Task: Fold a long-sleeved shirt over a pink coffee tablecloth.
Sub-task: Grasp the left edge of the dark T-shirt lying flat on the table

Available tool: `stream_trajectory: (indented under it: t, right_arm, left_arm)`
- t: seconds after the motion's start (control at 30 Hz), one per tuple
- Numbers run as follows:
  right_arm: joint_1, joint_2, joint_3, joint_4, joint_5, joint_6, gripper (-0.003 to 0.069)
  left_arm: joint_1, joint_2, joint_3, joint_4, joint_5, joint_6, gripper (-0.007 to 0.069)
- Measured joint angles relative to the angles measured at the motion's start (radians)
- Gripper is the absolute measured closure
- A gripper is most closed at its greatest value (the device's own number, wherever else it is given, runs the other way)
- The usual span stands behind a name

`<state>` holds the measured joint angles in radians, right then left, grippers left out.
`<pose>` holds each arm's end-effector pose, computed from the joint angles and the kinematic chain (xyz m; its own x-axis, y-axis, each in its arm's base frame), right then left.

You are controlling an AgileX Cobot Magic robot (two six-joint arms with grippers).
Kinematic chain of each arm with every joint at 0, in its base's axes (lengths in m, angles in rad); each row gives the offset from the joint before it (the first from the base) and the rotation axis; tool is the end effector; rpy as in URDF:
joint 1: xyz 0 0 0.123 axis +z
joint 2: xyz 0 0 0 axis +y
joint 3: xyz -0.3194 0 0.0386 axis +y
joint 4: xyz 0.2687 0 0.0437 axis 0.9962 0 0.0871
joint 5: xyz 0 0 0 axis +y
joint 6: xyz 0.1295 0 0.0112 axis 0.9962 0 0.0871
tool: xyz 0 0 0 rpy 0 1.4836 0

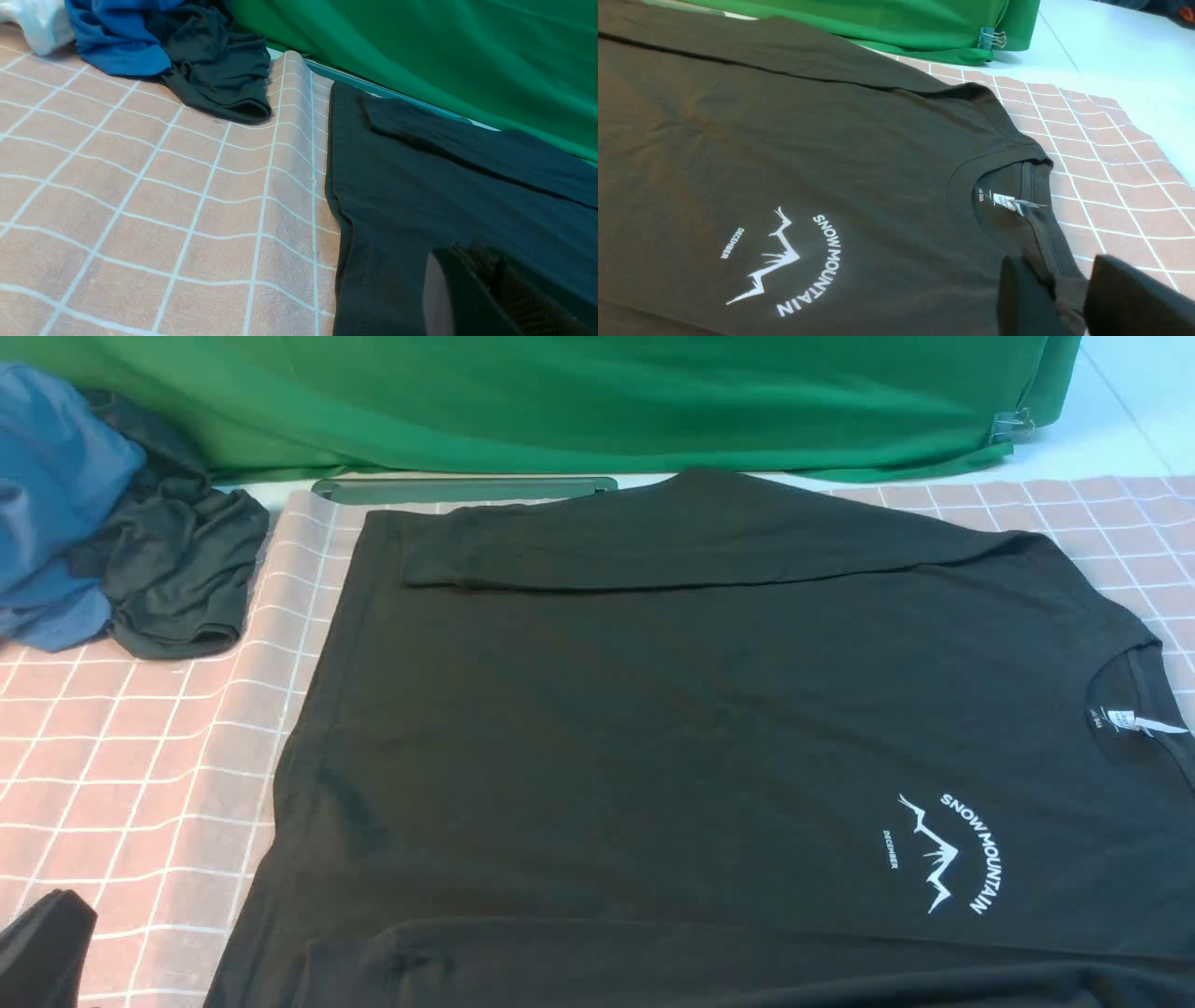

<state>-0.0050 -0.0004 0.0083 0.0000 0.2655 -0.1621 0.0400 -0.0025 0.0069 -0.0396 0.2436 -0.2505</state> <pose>0.0773 -0.0004 0.1789 -0.1835 -0.1605 -0.9698 -0.0249 0.9870 -0.1586 0.0777 0.0019 0.1824 -0.1445 -0.2909 -0.9458 -0.0748 0.9563 -0.2827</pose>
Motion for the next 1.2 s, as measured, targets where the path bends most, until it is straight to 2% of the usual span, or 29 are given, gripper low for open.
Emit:
stream_trajectory:
  t: [0.63,0.73,0.83,0.9,1.2]
  right_arm:
    - [0.000,0.000,0.000,0.000,0.000,0.000,0.0419]
    - [0.000,0.000,0.000,0.000,0.000,0.000,0.0419]
    - [0.000,0.000,0.000,0.000,0.000,0.000,0.0419]
    - [0.000,0.000,0.000,0.000,0.000,0.000,0.0419]
    - [0.000,0.000,0.000,0.000,0.000,0.000,0.0419]
  left_arm:
    - [0.000,0.000,0.000,-0.018,-0.020,0.000,0.0611]
    - [0.000,0.000,0.000,-0.056,-0.064,0.000,0.0611]
    - [0.000,0.000,0.000,-0.192,-0.171,-0.031,0.0611]
    - [0.000,0.000,0.000,-0.237,-0.236,-0.038,0.0611]
    - [0.000,0.000,0.000,-0.286,-0.401,-0.140,0.0611]
